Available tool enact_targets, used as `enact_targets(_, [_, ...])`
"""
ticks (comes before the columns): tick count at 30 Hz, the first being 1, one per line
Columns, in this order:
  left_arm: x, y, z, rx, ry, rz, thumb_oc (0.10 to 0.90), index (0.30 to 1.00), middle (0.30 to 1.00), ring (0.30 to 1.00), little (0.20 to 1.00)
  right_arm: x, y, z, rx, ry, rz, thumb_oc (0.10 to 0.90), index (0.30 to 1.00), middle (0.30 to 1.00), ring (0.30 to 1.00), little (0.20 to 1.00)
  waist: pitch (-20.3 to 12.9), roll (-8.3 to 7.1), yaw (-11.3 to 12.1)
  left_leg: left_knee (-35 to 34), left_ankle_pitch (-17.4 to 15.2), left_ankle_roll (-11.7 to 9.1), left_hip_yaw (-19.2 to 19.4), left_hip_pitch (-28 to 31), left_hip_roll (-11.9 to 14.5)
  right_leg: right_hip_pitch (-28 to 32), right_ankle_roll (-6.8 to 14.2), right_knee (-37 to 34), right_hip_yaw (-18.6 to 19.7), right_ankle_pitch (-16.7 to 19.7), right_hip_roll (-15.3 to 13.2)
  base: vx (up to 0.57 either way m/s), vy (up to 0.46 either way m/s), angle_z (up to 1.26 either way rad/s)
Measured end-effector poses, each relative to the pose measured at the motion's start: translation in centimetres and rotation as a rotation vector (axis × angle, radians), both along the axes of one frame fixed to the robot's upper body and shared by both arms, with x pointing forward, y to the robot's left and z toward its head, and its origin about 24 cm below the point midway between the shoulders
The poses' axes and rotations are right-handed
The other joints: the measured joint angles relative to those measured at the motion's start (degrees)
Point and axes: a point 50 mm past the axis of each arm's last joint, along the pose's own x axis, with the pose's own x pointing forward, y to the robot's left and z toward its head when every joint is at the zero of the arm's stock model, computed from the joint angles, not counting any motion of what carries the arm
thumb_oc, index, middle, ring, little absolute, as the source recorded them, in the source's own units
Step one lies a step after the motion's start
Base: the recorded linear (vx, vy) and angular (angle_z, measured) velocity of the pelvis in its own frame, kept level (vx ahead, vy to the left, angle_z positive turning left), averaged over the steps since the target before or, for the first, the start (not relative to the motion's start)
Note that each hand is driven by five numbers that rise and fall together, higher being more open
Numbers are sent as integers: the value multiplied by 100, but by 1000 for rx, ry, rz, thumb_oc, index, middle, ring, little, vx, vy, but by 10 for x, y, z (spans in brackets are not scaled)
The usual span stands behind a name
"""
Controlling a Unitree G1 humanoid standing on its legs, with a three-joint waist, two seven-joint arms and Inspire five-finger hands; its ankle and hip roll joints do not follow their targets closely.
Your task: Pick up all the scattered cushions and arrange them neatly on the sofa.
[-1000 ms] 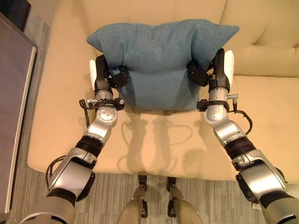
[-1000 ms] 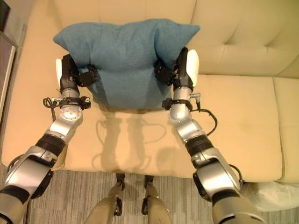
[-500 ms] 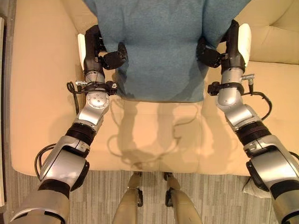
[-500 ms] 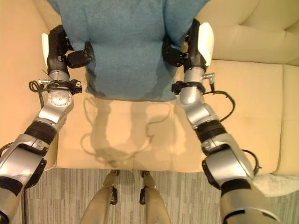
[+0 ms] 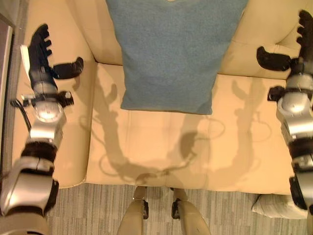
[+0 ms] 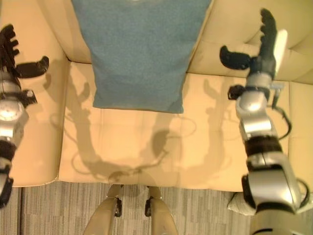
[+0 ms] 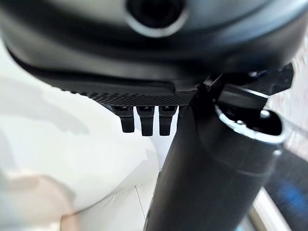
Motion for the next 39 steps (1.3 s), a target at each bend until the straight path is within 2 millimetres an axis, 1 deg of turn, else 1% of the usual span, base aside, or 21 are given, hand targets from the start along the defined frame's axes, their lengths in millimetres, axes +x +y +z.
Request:
enact_targets(1, [-5,-1,-14,-22,24,-6,800,900,900,900,900,-3,0,-16,22,31,2,800,900,900,900,900,1,-2,9,0,-1,-1,0,93,-4,94,28,0,-8,-21,-6,23,-15,6])
enact_targets(2, [-18,-4,-47,-67,88,-16,800,900,900,900,900,-12,2,-51,70,107,17,800,900,900,900,900,2,-4,11,-2,-37,-23,1,300,-9,313,119,-1,-10,-110,-17,34,-15,5])
enact_targets(4, [-34,-6,-80,-103,172,-21,800,900,900,900,900,-22,10,-89,120,191,33,800,900,900,900,900,0,-10,14,-3,-169,18,8,542,3,551,79,-2,-2,-264,0,18,-17,-3])
enact_targets(9, [-73,-26,-138,-266,260,-47,800,900,900,900,900,-61,18,-161,230,363,33,800,900,900,900,900,-6,-7,20,-3,-324,35,10,775,92,782,18,-2,-51,-348,86,29,-41,-2])
enact_targets(10, [-85,-28,-156,-278,324,-41,800,900,900,900,900,-70,20,-176,246,408,30,800,900,900,900,900,-6,-8,6,-4,-374,7,18,904,101,902,5,-2,-45,-379,92,39,-60,-11])
enact_targets(11, [-121,-33,-200,-314,497,-29,800,900,900,900,900,-100,24,-214,249,559,30,800,900,900,900,900,-8,-5,-3,-8,-526,22,84,1458,120,1425,-7,-7,-1,-488,107,46,-102,-15])
enact_targets(12, [-141,-30,-220,-328,596,-5,800,900,900,900,900,-115,22,-227,244,630,19,800,900,900,900,900,-131,20,-1,-11,-667,39,96,1607,142,1571,-102,-7,-11,-550,126,22,-71,-18])
enact_targets(14, [-158,-26,-236,-368,655,41,800,900,900,900,900,-123,25,-238,248,673,17,800,900,900,900,900,-248,30,1,-10,-702,92,143,1721,174,1663,-105,-7,-6,-550,147,-16,-62,-11])
enact_targets(15, [-174,-25,-253,-379,761,67,800,900,900,900,900,-133,26,-250,241,744,31,800,900,900,900,900,-285,51,-4,-8,-710,106,144,1908,181,1852,-139,-7,-8,-572,156,-34,-58,-5])
enact_targets(20, [-210,-29,-286,-375,965,71,800,900,900,900,900,-150,30,-277,218,901,55,800,900,900,900,900,-516,104,7,-8,-713,150,148,2230,208,2186,-138,-10,-38,-635,178,-29,-66,2])
enact_targets(24, [-248,-46,-318,-454,1164,65,800,900,900,900,900,-176,39,-309,207,1097,94,800,900,900,900,900,-748,67,16,-9,-782,184,132,2583,246,2551,-187,-46,-66,-746,219,-96,-62,4])
enact_targets(26, [-252,-48,-325,-447,1222,62,800,900,900,900,900,-181,41,-319,214,1154,88,800,900,900,900,900,-755,25,20,87,-799,129,120,2606,252,2571,-206,-44,-47,-757,217,-241,-22,-4])
enact_targets(28, [-251,-53,-330,-439,1281,45,800,900,900,900,900,-189,44,-330,221,1233,89,800,900,900,900,900,-755,-16,131,256,-822,55,96,2527,277,2555,-349,-44,-46,-697,250,-246,33,-5])
enact_targets(30, [-240,-56,-330,-433,1277,25,800,900,900,900,900,-190,47,-334,225,1260,100,800,900,900,900,900,-699,-173,145,355,-632,-266,-74,2390,184,2467,-571,-49,-88,-651,110,-131,57,7])
enact_targets(31, [-236,-57,-330,-425,1279,16,800,900,900,900,900,-189,49,-336,233,1274,103,800,900,900,900,900,-653,-301,126,782,-925,-330,-96,2324,89,2450,-701,-42,-55,-558,-21,-87,72,-12])
enact_targets(32, [-236,-58,-331,-419,1288,6,800,900,900,900,900,-187,54,-338,243,1275,110,800,900,900,900,900,-652,-407,115,1298,-1270,-176,-117,2362,14,2439,-680,-42,-15,-495,-151,-132,116,-18])
enact_targets(33, [-236,-61,-332,-421,1292,-4,800,900,900,900,900,-187,55,-337,241,1274,115,800,900,900,900,900,-662,-406,65,1572,-1472,-181,-180,2421,22,2440,-641,-23,-14,-463,-188,-111,125,-7])
enact_targets(35, [-232,-72,-335,-444,1289,-23,800,900,900,900,900,-189,53,-339,245,1285,105,800,900,900,900,900,-755,-202,-109,1686,-1851,-220,-431,2767,168,2367,-557,2,-35,-366,-146,-119,130,11])
enact_targets(37, [-219,-86,-334,-427,1277,-83,800,900,900,900,900,-192,47,-340,232,1311,88,800,900,900,900,900,-810,102,-238,731,-1869,-168,-527,3174,311,2199,-435,2,-105,-256,-61,-142,146,15])
enact_targets(38, [-202,-89,-329,-388,1249,-119,800,900,900,900,900,-192,50,-344,246,1343,79,800,900,900,900,900,-733,64,-269,268,-1766,113,-500,3294,225,2042,-298,1,-76,-90,-118,-198,164,-4])
enact_targets(39, [-199,-87,-327,-375,1240,-119,800,900,900,900,900,-191,54,-345,253,1342,89,800,900,900,900,900,-681,-48,-263,245,-1708,179,-463,3281,99,1979,-232,-1,17,-28,-229,-218,158,-17])
